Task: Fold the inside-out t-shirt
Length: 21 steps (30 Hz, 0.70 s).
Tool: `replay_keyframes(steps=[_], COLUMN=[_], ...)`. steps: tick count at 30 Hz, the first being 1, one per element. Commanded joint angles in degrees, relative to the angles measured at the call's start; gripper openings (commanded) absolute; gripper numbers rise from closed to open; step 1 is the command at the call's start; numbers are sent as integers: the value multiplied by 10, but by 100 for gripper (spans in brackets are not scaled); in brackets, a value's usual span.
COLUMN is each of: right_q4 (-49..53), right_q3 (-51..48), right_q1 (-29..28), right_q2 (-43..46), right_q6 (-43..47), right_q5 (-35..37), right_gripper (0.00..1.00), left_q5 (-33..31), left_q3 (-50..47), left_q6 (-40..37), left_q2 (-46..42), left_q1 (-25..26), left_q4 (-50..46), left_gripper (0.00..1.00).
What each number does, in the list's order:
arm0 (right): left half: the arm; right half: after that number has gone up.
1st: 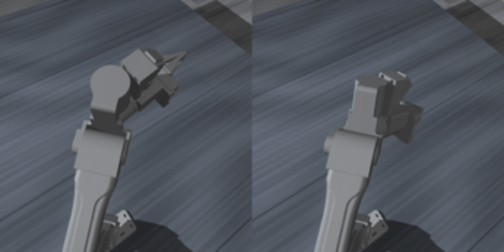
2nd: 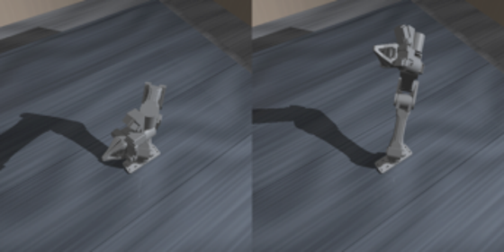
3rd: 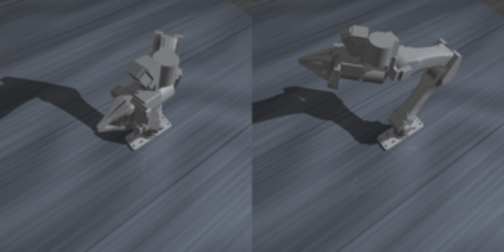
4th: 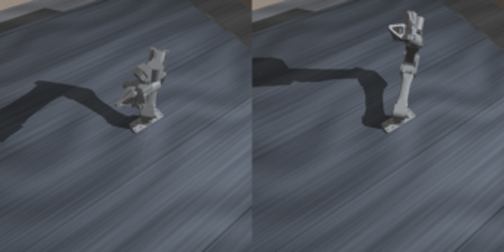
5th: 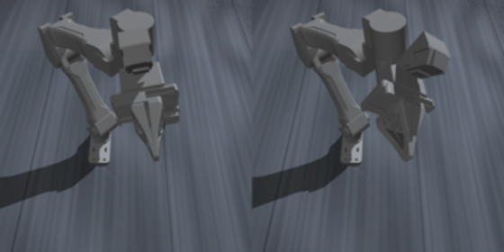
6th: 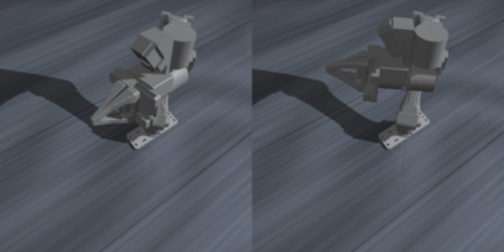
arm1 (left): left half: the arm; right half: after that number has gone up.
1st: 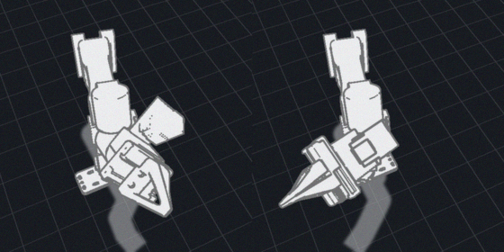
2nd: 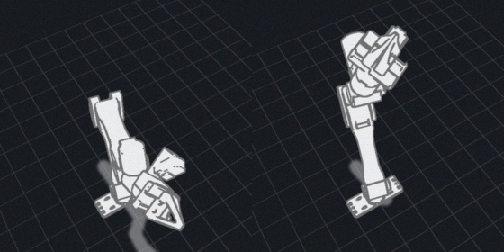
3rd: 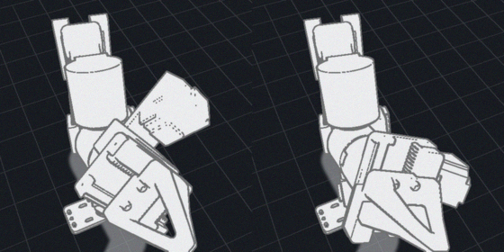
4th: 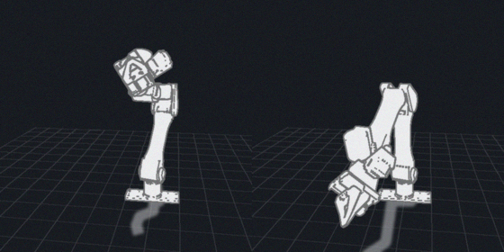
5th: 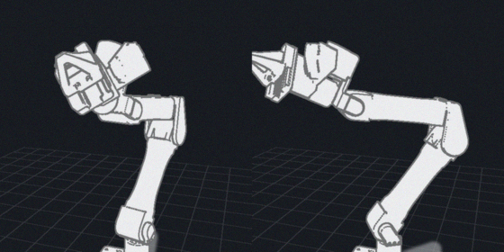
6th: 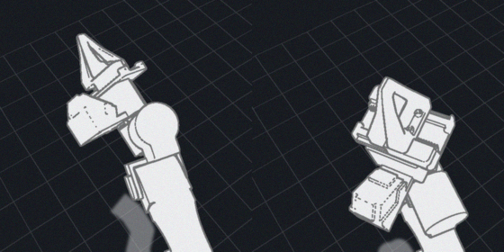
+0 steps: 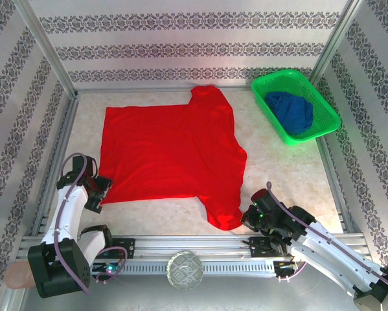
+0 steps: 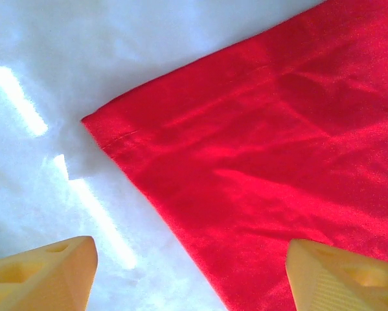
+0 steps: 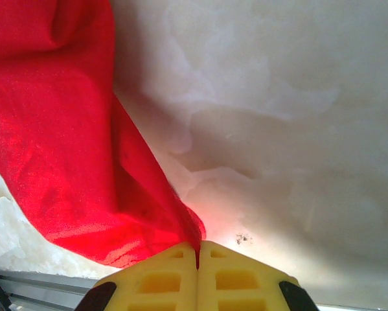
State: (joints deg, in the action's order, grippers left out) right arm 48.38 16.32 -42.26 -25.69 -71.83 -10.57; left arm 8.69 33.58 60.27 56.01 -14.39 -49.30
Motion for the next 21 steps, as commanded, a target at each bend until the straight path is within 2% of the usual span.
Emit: replay_keyframes(steps=[1, 7, 12, 15, 21], right_q4=[3, 4, 7, 11, 27], right_q3=[6, 12, 19, 23, 30], right_q1=[-7, -6, -4, -4, -2], right_q2=[5, -6, -16, -18, -13], right_q6=[1, -2, -1, -1, -2], right_q5=[7, 9, 8, 10, 14], right_gripper=[0, 0, 0, 0, 0], left_q5=[-22, -16, -18, -15, -7], left_q3=[-10, -8, -8, -23, -50], left_q6=[29, 3, -9, -8, -8], left_q2=[8, 78, 117, 127, 134], left_q1=[-12, -34, -45, -50, -61], left_q4=[-19, 27, 63, 87, 131], left_gripper=[82, 85, 75, 61, 24])
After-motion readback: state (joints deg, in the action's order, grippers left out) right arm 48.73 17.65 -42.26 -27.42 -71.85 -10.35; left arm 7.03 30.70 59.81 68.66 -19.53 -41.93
